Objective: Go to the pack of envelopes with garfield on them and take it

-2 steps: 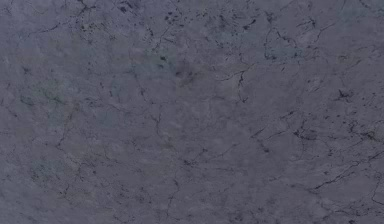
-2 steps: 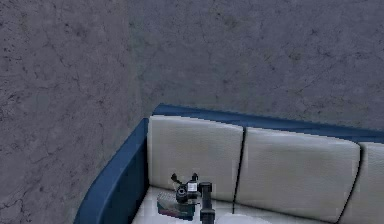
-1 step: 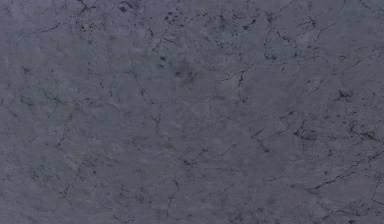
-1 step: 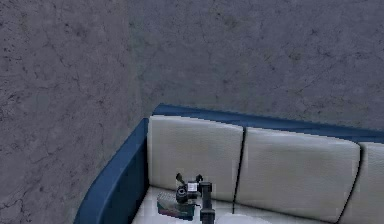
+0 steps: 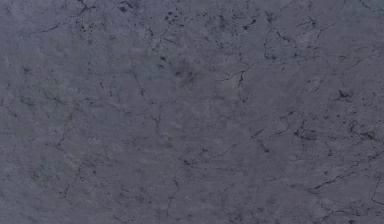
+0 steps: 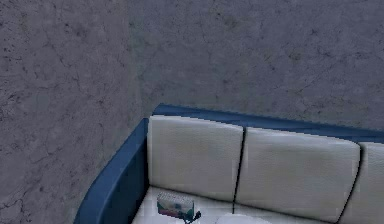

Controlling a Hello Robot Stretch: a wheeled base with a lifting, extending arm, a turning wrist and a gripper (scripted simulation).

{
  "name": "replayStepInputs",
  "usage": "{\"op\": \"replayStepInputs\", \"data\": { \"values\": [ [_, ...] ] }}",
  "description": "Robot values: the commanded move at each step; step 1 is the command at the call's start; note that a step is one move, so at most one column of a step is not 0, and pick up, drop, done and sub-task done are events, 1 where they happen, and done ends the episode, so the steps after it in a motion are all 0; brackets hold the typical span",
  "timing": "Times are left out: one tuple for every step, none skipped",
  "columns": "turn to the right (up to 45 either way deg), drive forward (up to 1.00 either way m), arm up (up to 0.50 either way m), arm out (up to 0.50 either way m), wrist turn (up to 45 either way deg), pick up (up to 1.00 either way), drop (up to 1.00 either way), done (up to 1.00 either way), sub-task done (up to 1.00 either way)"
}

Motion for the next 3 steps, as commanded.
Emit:
{"op": "replayStepInputs", "data": {
  "values": [
    [0.0,0.0,0.0,0.0,0.0,1.0,0.0,0.0,0.0],
    [0.0,0.0,0.1,0.0,0.0,0.0,0.0,0.0,0.0],
    [0.0,0.0,0.0,0.0,0.0,0.0,0.0,1.0,0.0]
  ]
}}
